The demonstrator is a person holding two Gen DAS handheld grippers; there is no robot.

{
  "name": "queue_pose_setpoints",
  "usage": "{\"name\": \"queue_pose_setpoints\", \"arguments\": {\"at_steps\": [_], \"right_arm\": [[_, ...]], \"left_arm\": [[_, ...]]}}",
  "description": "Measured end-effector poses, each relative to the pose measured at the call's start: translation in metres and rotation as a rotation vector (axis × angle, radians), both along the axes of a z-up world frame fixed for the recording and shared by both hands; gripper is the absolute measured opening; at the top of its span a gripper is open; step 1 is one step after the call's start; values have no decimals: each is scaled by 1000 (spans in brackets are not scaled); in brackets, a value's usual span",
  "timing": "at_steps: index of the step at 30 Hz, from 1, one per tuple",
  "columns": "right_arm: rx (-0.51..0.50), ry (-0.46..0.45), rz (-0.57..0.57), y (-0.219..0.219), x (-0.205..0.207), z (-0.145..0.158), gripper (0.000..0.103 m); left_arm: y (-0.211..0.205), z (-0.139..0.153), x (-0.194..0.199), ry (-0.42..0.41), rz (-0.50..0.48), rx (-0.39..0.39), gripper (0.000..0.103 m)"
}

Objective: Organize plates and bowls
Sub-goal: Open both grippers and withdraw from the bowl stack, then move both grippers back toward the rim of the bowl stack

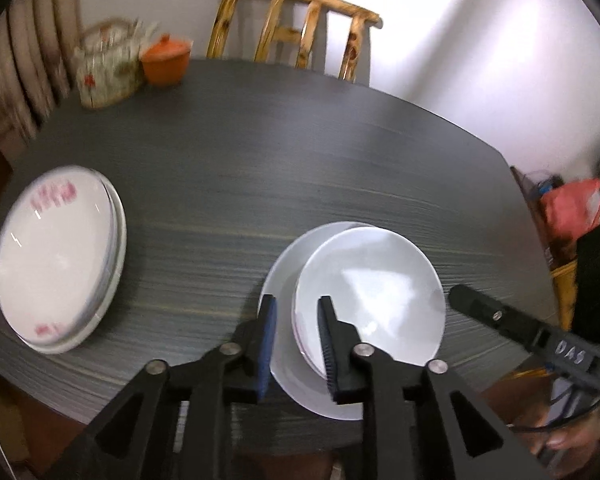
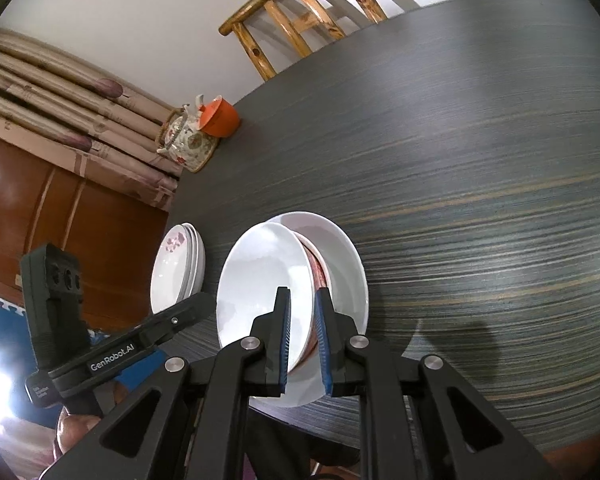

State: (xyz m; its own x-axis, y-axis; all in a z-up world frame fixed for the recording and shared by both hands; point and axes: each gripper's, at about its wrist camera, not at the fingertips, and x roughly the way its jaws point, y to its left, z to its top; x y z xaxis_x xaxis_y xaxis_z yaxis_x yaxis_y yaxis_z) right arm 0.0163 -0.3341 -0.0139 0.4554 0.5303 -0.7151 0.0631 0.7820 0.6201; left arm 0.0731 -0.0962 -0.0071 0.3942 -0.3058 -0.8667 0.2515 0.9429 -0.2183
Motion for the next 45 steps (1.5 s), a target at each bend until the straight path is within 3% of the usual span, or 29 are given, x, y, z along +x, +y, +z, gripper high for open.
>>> {"name": "queue_pose_setpoints", "arguments": {"at_steps": [4,9,14,18,23,28,30,32,38,45], "right_arm": [[-72,-67,4,5,-8,12,15],[-162,-134,1,9,-20,22,15],[-178,-165,-48,2,-35,19,15],[-245,-206,-103,0,-47,14,25],[-314,-245,-159,0,-58,5,27],[-410,-344,-209,6,-69,4,38],[-441,-397,-225,9,-75,5,57],[-493,-434,-232,13,-79,5,66],[-640,-501,-187,32,-94,0,70],[-572,-492,-181,33,-102,1,74]], "left_arm": [[0,3,-10,-92,-16,55,30],[9,-8,-16,-103,-6,84,31],[16,-18,-22,-141,2,123,32],[18,-21,-29,-186,-13,151,35],[17,-24,-37,-230,-36,181,40],[17,-21,-43,-268,-39,202,40],[18,-20,-43,-279,-37,199,40],[19,-20,-45,-296,-28,203,40],[19,-27,-47,-286,-24,223,40],[13,-25,-49,-293,-42,243,40]]}}
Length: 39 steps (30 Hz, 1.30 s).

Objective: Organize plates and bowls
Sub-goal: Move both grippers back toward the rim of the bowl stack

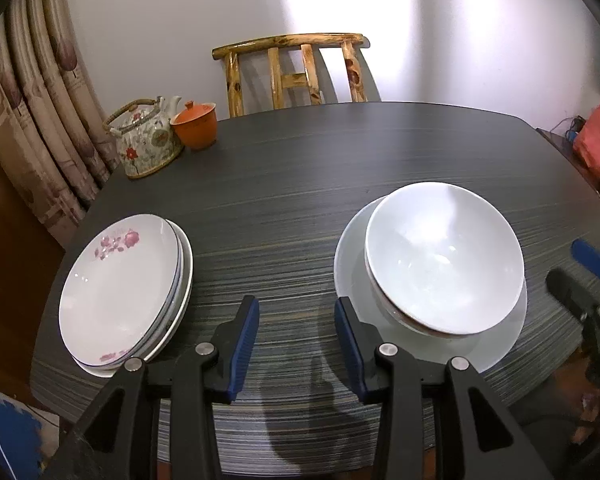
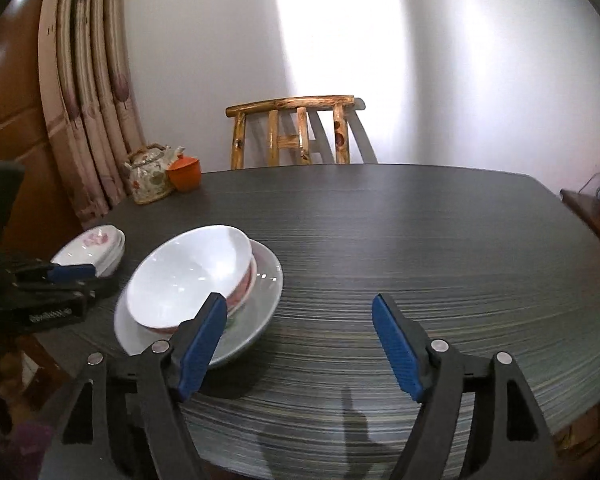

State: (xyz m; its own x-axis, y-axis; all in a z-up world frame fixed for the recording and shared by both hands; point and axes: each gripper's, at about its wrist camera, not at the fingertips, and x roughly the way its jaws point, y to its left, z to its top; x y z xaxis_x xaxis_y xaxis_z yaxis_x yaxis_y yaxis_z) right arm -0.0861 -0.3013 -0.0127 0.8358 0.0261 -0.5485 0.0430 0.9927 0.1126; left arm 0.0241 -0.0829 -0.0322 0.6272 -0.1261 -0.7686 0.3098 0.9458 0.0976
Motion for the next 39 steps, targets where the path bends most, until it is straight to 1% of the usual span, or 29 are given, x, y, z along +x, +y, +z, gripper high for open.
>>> {"name": "queue_pose_setpoints", "arguments": {"at_steps": [2,4,6,10,14,17,19,21,23,25,26,28,29,30,35,38,39], "right_arm": [[8,31,22,2,2,-1,74],[50,79,36,0,4,-3,74],[80,80,17,-3,2,-4,74],[140,112,25,-8,3,-2,74],[170,130,39,-8,7,6,74],[205,154,33,-11,9,10,74],[218,189,42,-12,14,8,74],[249,222,46,-14,17,5,69],[292,244,45,-17,19,1,69],[317,263,38,-21,21,-4,64],[332,268,38,-23,23,-5,60],[356,291,39,-27,27,-10,54],[370,302,40,-29,29,-12,49],[390,307,42,-32,30,-13,46],[454,350,68,-37,41,-21,46],[445,367,73,-37,49,-22,46],[444,375,80,-37,53,-23,44]], "left_arm": [[0,1,-1,-2,1,-5,40],[1,2,-1,4,2,-14,41],[4,2,0,16,4,-31,42],[8,2,4,44,10,-59,43],[14,1,8,74,23,-98,45],[18,-3,12,103,28,-117,45],[21,-6,16,137,22,-153,45],[24,-8,19,152,22,-180,45],[26,-9,21,161,22,-197,45],[28,-10,25,171,24,-214,45],[29,-10,27,178,25,-225,45],[32,-12,31,197,24,-244,45],[33,-13,33,210,25,-252,45],[34,-14,35,220,26,-261,45],[34,-20,41,263,17,-257,45],[33,-23,45,281,18,-261,45],[33,-23,46,284,16,-259,45]]}}
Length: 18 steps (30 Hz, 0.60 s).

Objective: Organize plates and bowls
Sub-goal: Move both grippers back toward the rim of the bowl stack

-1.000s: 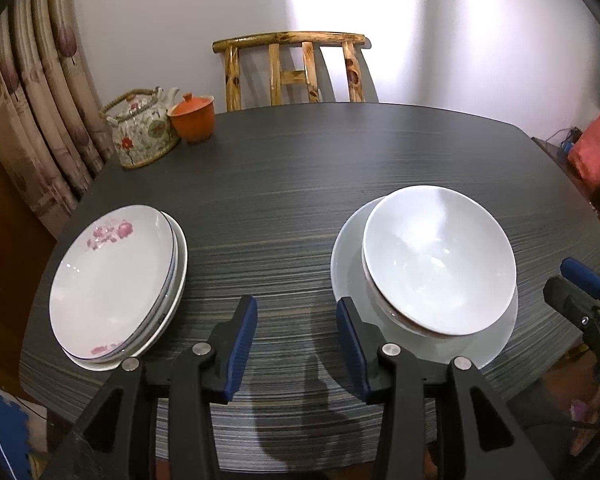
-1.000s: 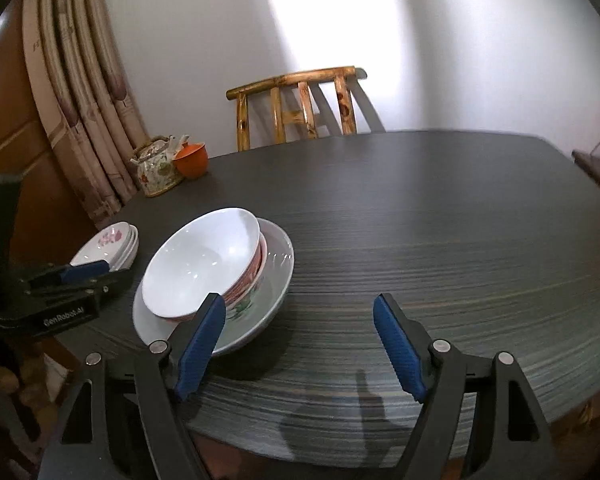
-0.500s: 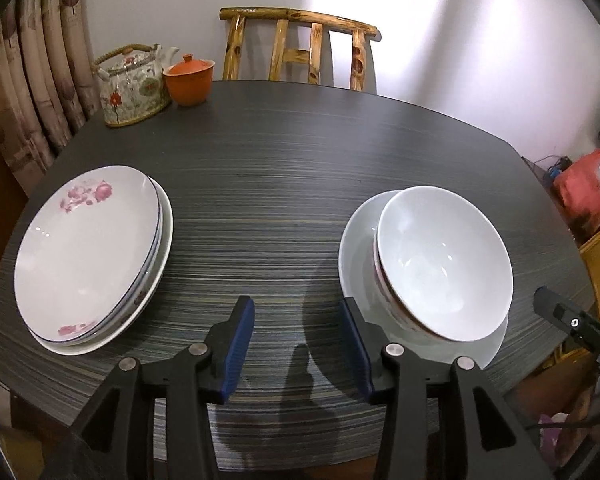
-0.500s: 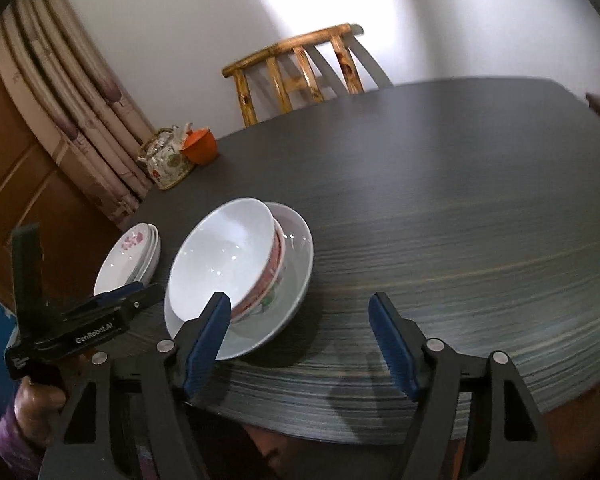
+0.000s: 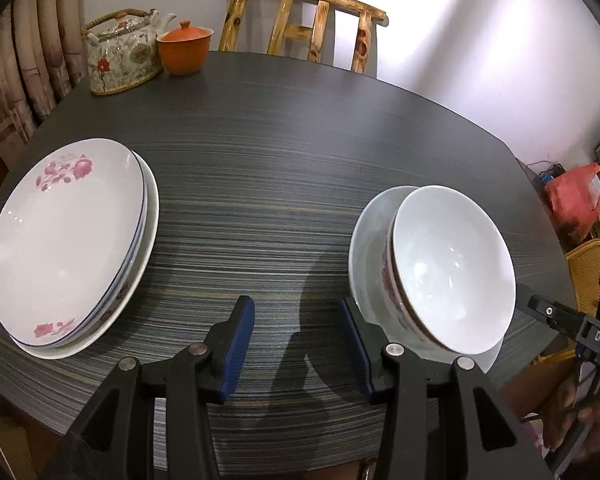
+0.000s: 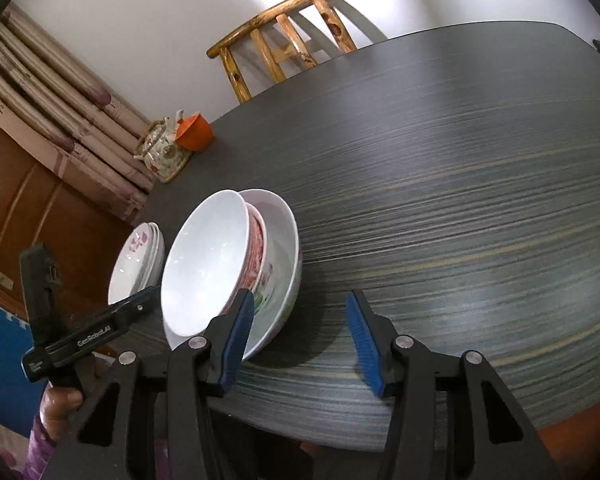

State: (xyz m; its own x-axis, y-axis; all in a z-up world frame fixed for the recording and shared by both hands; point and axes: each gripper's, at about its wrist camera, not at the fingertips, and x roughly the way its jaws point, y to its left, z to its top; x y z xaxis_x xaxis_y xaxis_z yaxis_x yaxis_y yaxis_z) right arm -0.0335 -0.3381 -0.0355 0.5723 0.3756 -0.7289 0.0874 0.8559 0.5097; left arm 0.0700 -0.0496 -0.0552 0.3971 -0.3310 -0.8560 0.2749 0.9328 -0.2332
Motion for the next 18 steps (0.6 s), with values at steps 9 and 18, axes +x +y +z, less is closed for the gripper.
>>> {"name": "queue_pose_setpoints", "arguments": {"at_steps": [9,18], "right_arm": [[5,46,48,2,26,-3,31],[34,61,49,-4,21,-3,31]], "left_arm": [[2,4,9,28,0,4,45],[16,9,6,109,-33,-89,47]]}}
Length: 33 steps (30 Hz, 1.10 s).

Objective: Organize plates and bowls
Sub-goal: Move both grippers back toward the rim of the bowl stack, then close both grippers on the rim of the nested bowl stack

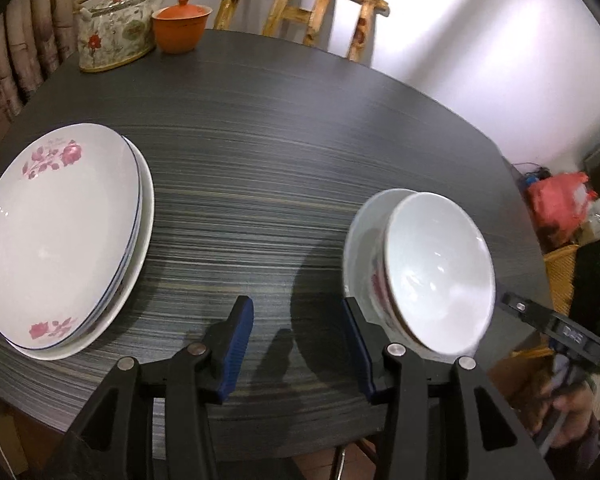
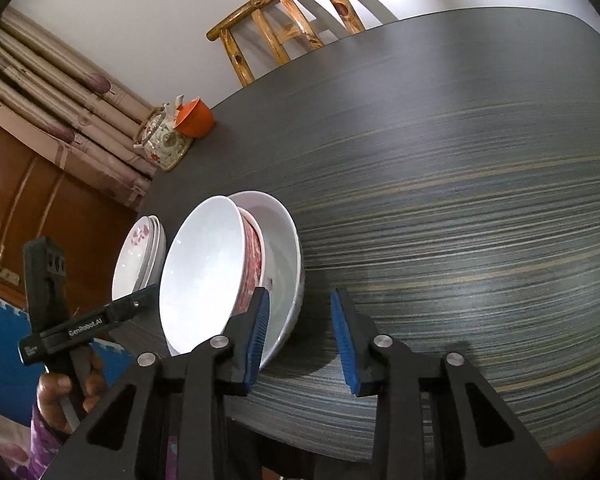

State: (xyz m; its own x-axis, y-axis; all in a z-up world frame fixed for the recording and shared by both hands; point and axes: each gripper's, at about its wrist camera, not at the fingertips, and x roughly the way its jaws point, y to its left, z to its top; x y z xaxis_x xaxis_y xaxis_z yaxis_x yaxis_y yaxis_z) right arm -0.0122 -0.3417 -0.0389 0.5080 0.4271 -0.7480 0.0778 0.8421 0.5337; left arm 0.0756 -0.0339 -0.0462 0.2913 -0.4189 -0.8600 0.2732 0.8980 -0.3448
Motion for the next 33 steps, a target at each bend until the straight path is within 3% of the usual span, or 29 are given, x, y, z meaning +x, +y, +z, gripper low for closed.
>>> {"name": "queue_pose_setpoints", "arguments": {"at_steps": [2,7,17,23,33], "right_arm": [[9,-1,3,0,-1,0,31],[13,15,19,1,4,-5,31],[38,44,33,-2,9,-15,31],[44,57,58,3,13,-19,31],[3,56,91,7,20,-20,31]], "left_arm": [[1,2,-1,-3,-11,-16,53],[-14,-5,1,20,-94,-43,54],[-19,-28,10,49,-76,-60,54],[-33,-32,14,44,-96,1,54],[-34,-35,16,11,-83,28,54]]}}
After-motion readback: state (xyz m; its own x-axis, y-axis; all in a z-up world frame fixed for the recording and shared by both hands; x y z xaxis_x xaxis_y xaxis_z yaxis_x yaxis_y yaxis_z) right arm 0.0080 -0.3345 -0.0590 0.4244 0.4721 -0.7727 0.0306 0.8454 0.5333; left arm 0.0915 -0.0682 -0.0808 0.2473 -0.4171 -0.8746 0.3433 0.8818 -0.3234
